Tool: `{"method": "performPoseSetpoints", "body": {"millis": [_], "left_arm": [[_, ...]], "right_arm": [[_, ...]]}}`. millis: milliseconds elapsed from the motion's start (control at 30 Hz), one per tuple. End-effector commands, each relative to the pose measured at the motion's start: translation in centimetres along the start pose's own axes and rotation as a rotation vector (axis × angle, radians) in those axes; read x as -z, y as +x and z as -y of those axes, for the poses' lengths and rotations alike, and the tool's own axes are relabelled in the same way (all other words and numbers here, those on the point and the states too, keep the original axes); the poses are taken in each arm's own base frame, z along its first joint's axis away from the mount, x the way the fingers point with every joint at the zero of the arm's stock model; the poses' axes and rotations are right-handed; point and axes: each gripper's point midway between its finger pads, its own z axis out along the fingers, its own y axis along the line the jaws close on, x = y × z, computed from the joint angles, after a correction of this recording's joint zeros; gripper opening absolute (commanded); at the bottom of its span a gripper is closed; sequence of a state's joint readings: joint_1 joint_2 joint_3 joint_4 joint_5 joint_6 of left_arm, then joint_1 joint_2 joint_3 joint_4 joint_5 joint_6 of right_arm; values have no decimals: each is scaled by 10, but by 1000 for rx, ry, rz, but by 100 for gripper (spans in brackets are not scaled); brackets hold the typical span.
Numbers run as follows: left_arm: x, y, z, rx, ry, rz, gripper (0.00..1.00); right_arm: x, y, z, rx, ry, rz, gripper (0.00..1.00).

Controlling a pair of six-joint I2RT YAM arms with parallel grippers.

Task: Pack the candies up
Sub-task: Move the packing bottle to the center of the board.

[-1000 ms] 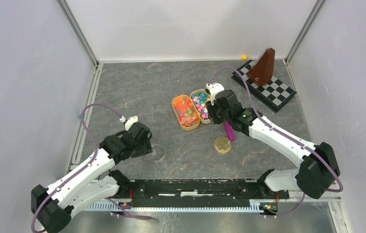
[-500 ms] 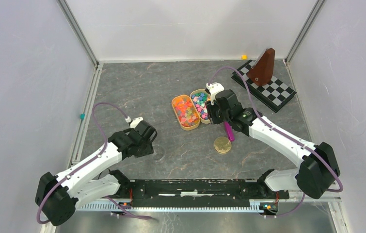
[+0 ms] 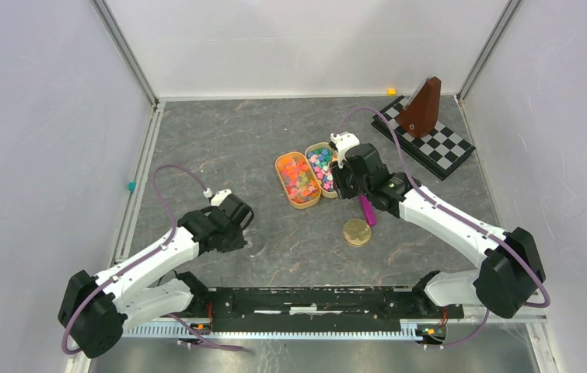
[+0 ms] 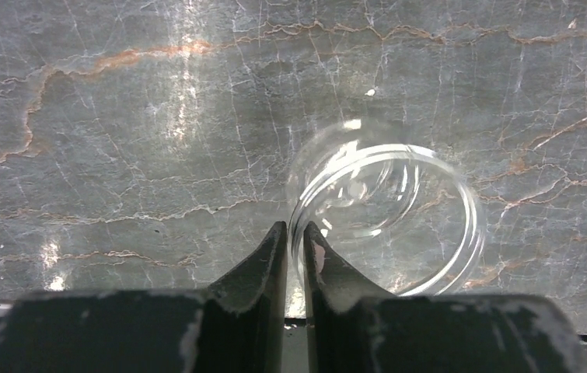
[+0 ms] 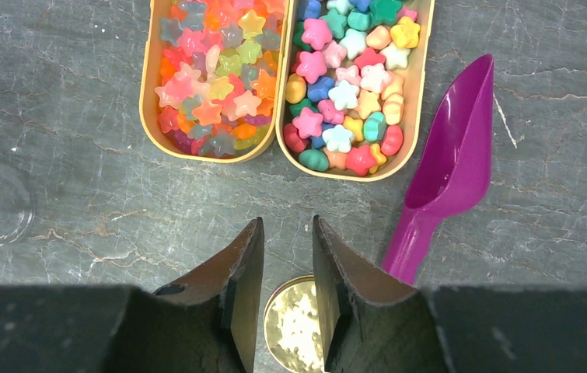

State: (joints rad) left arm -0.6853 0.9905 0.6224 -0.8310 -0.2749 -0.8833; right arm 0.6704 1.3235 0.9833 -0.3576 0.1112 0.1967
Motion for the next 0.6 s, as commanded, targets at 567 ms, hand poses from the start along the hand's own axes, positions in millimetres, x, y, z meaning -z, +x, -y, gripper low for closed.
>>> {"method": "performPoseSetpoints", "body": {"millis": [567], "left_arm": [[15, -24, 57, -164, 92, 21, 2]], "right_arm": [[41, -10, 10, -6, 30, 86, 34]]}}
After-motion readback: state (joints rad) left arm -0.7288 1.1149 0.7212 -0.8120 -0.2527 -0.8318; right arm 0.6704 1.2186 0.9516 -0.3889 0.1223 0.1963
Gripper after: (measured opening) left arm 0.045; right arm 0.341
